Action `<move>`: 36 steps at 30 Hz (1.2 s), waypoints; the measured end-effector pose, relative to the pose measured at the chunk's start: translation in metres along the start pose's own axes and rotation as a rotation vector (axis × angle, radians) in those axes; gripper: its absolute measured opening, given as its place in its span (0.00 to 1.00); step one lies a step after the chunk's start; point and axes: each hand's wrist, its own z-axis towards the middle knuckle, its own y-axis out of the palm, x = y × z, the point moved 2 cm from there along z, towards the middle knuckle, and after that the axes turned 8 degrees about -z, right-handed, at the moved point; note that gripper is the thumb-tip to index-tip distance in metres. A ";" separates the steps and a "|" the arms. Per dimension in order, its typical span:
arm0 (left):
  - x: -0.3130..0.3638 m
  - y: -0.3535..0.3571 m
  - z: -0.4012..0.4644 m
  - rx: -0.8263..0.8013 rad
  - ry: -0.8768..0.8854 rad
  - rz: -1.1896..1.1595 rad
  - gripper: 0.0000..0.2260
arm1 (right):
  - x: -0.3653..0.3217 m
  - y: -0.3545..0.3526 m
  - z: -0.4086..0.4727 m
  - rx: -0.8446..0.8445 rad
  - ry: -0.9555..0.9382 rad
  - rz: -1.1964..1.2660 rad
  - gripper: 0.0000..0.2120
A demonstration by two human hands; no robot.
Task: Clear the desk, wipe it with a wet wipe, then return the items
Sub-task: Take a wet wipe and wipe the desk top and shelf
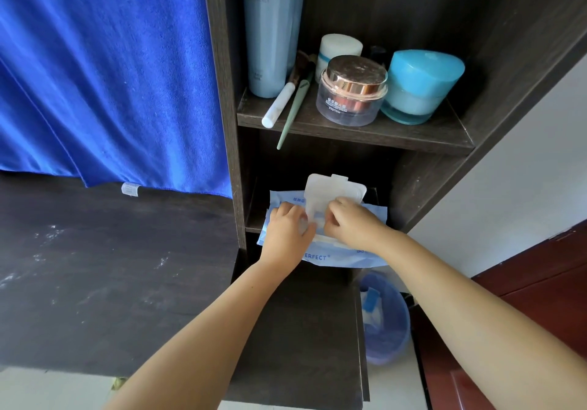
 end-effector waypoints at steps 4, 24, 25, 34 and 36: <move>-0.004 0.001 -0.002 -0.063 0.053 0.081 0.18 | 0.007 -0.001 0.005 -0.037 0.011 0.108 0.15; -0.004 0.004 0.004 -0.064 0.020 0.077 0.19 | 0.010 0.005 0.004 0.150 0.053 0.388 0.05; -0.004 0.004 0.004 -0.068 0.016 0.087 0.19 | 0.010 0.003 0.004 0.157 0.069 0.503 0.05; 0.003 0.002 0.007 0.016 -0.071 0.045 0.10 | 0.008 -0.037 -0.002 0.217 0.210 1.303 0.10; 0.004 0.002 0.004 -0.005 -0.018 0.082 0.13 | 0.014 -0.030 -0.010 0.243 0.253 1.302 0.09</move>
